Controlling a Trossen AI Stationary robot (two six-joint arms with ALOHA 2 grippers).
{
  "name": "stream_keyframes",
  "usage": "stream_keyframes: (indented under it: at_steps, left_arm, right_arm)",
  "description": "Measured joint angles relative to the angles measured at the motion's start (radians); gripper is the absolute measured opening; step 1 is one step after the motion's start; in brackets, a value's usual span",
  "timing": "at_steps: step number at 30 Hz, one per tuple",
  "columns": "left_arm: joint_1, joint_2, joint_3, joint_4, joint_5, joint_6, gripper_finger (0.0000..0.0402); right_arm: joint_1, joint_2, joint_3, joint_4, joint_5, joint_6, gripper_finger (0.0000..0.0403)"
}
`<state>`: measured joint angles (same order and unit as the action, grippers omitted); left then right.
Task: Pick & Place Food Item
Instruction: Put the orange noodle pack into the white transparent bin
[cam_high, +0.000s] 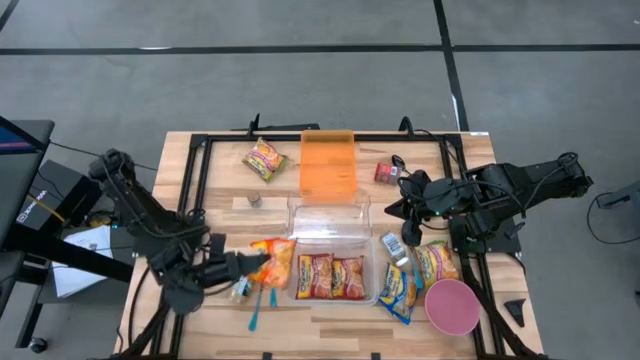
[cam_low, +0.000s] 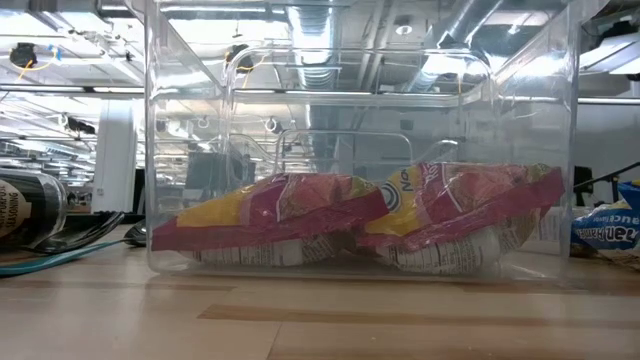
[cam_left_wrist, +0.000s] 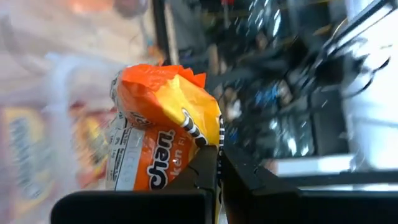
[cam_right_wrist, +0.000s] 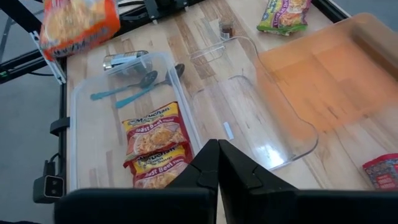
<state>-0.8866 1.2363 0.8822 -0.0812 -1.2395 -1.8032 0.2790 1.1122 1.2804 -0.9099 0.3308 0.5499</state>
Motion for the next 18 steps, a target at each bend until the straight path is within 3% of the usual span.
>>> stream_keyframes:
  at_steps: [7,13,18]
  left_arm:
    - [0.093,0.076,0.000,0.232,-0.018,0.101,0.0000]
    - [0.156,0.211,0.004,0.552,-0.021,0.197,0.0000]
    - [0.192,0.341,0.099,0.675,-0.022,0.247,0.0000]
  right_arm:
    - [0.000,-0.023,0.000,-0.002,0.012,-0.045,0.0000]
    - [0.000,-0.078,0.000,-0.002,0.011,-0.168,0.0000]
    - [0.000,-0.138,0.000,-0.002,0.010,-0.235,0.0000]
